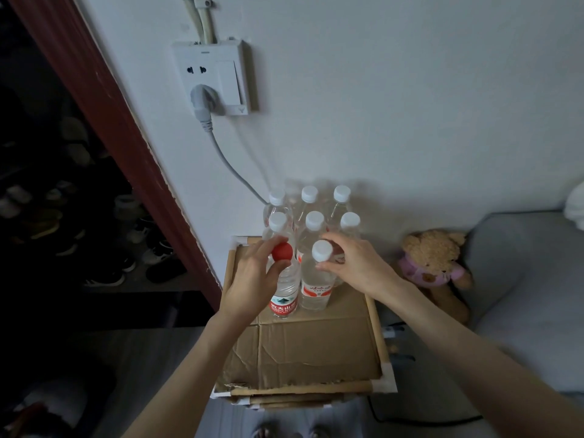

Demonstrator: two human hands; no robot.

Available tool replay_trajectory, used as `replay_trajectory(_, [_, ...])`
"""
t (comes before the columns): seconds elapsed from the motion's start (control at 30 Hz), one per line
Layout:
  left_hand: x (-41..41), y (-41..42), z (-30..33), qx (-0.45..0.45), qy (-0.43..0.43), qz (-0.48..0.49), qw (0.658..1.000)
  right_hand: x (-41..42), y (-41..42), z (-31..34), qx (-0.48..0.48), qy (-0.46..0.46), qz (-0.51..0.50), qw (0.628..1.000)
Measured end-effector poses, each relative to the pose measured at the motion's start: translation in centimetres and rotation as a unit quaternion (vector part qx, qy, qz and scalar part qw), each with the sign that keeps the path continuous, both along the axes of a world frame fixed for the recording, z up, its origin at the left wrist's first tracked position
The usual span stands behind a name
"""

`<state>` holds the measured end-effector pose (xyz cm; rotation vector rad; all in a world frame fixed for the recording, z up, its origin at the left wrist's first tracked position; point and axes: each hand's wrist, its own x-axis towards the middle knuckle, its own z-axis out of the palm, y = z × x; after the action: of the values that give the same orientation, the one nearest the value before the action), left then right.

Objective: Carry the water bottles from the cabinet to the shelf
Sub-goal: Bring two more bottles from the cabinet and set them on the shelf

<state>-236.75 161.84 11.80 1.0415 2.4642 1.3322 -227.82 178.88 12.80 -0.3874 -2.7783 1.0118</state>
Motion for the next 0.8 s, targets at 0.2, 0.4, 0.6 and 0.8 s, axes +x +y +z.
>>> replay_trajectory(0.2, [0.4,-0.8,-1.8,0.034,-0.044,-0.020,0.998,2.4,-1.0,-3.4,-0.047,0.089,-0.081,0.992])
replay_trajectory(0.4, [1.1,-1.7,-4.7,0.077,-0.105,0.011,0.991,3.7,-2.0,-6.0,-0.187,0.122,-0.097,0.970])
replay_trajectory(0.6, [2.9,-2.4,-10.5,-0.003,-0.216,0.115,0.970,3.7,-2.9,-9.9,-0.306,0.016,-0.142,0.941])
replay_trajectory(0.8, [3.1,-0.6,-12.6,0.008,-0.282,0.123,0.952,2.2,-3.6,-12.4,-0.373,-0.082,-0.162,0.910])
